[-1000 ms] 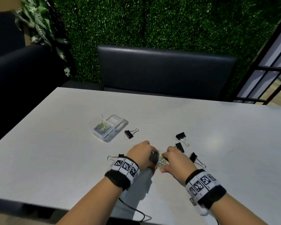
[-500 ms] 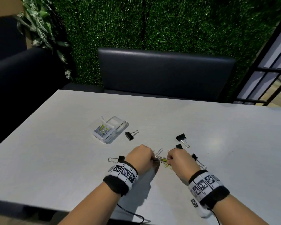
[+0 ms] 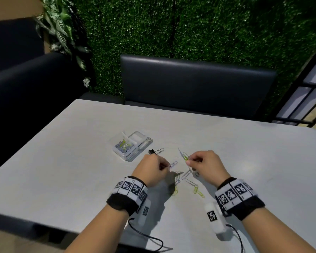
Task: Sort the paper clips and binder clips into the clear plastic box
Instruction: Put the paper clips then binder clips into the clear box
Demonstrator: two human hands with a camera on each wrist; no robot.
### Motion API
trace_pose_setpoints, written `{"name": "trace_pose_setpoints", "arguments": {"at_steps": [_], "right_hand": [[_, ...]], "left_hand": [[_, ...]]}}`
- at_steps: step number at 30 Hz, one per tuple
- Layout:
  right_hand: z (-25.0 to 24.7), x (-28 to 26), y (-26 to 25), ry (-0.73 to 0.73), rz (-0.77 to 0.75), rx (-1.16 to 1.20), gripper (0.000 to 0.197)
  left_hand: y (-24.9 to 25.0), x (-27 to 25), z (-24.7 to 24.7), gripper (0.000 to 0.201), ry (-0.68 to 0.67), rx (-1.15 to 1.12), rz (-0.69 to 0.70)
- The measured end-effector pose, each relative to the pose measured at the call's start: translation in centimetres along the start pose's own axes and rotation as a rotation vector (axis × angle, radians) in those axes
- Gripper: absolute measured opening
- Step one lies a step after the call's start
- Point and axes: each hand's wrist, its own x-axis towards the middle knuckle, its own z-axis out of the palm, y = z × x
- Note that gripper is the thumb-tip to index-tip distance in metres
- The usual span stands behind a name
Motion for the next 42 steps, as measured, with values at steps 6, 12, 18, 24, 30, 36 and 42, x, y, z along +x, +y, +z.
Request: {"name": "trace_pose_setpoints", "arguments": {"at_steps": [6,12,18,24,30,36,42], "right_hand": [[4.7,4.5,-6.2,-0.072,-0.092,0.057,0.005],[10.5,7.9,-10.7,-0.164,-0.118,-0.035,0.009],[13.4,8.8,-12.8,-0.249,-0.125,-0.101,0.003],[8.1,6.6,-8.9,-0.159,-0.073,0.053,0.009],[0.4,3.2,-0.2,-0.096,-0.025,-0.203,0.02],[2.1,0.3,2.0,-0.276,-0.175,-0.609,0.055],[1.6,-3.1,3.6,-0.273,-0.177,-0.556,0.05]], "left_hand": [[-4.7,0.1,-7.4,0.017,0.29,-0.035,-0.203],[-9.5,3.4,-11.3,0.016,0.289,0.09,-0.361],[-11.3,2.9,-11.1,0.025,0.287,0.063,-0.411],[-5.6,0.3,-8.5,0.033,0.211,-0.037,-0.213],[-0.2,1.8,-1.4,0.036,-0.127,0.061,-0.021],[1.4,2.4,3.4,0.042,-0.338,0.326,0.019],[0.4,0.1,3.8,0.042,-0.346,0.276,0.061]]}}
